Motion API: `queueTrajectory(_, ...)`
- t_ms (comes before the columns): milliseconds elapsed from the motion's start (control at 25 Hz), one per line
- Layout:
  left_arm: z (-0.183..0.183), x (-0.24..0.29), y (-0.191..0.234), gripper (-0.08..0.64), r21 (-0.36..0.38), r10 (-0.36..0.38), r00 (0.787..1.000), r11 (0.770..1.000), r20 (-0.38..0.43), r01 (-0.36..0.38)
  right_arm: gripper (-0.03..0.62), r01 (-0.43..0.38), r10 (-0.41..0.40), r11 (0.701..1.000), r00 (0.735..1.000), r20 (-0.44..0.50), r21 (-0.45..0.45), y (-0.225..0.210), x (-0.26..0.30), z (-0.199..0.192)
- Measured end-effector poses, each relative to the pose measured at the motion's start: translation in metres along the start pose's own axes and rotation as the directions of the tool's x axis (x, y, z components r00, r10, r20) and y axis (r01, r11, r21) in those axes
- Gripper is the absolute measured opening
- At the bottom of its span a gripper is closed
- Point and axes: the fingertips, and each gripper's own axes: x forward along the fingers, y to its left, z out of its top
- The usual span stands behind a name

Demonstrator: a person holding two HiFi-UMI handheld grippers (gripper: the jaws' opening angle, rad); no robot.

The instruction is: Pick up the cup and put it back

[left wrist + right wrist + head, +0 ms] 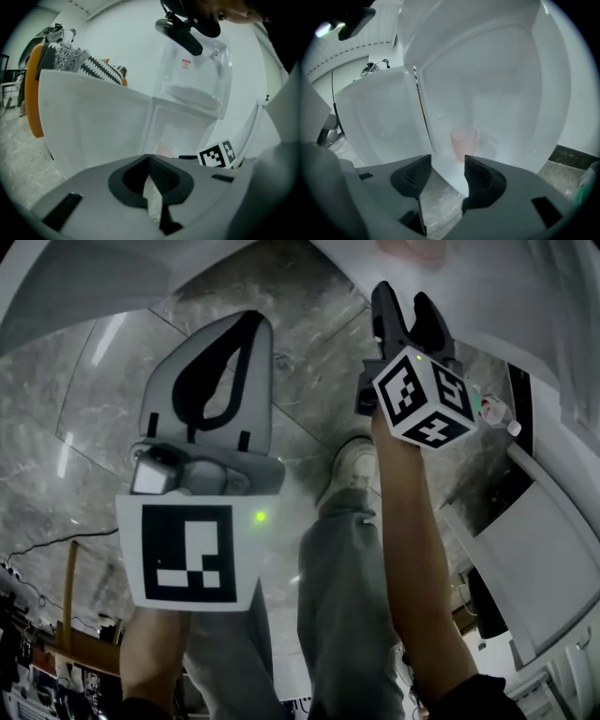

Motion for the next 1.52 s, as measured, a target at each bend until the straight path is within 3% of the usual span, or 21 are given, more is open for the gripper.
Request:
queueTrajectory(120, 0.019, -0.027, 0.005, 0.012, 0.014, 0.031, 0.999, 0.999, 0.013, -0.031, 0.091, -0.025, 0.025, 1.000, 0.999, 0.020, -0.016, 0.022, -0.037, 0.016)
queueTrajectory(360, 0.065, -0.073, 0.017, 0.012, 0.049, 0.041, 0.999, 0.998, -0.009, -0.040, 0.023, -0.107, 0.110, 0.990, 0.994, 0.028, -0.089, 0.084, -0.098, 0.065)
queueTrajectory(640, 0.152, -0.129, 0.028, 0.012, 0.060, 0.105, 0.994, 0.992, 0.029, -0.106, 0.011, -0.162, 0.174, 0.976, 0.982, 0.075, -0.148, 0.155, -0.167, 0.178)
queueTrajectory(960, 0.285, -0.194, 0.003, 0.012, 0.037, 0.114, 0.982, 0.992, 0.152, -0.121, 0.011, -0.189, 0.210, 0.973, 0.964, 0.162, -0.136, 0.210, -0.243, 0.313)
queueTrajectory(1160, 0.381, -0.251, 0.011, 0.012, 0.026, 0.155, 0.958, 0.986, 0.240, -0.166, 0.011, -0.179, 0.211, 0.970, 0.955, 0.207, -0.165, 0.230, -0.295, 0.409)
queueTrajectory(1360, 0.464, -0.330, 0.022, 0.012, 0.024, 0.156, 0.949, 0.985, 0.275, -0.169, 0.011, -0.140, 0.194, 0.972, 0.931, 0.310, -0.188, 0.269, -0.362, 0.514)
queueTrajectory(1520, 0.526, -0.382, 0.014, 0.012, 0.081, 0.096, 0.939, 0.988, 0.331, -0.130, 0.011, -0.153, 0.204, 0.976, 0.896, 0.394, -0.157, 0.302, -0.412, 0.575)
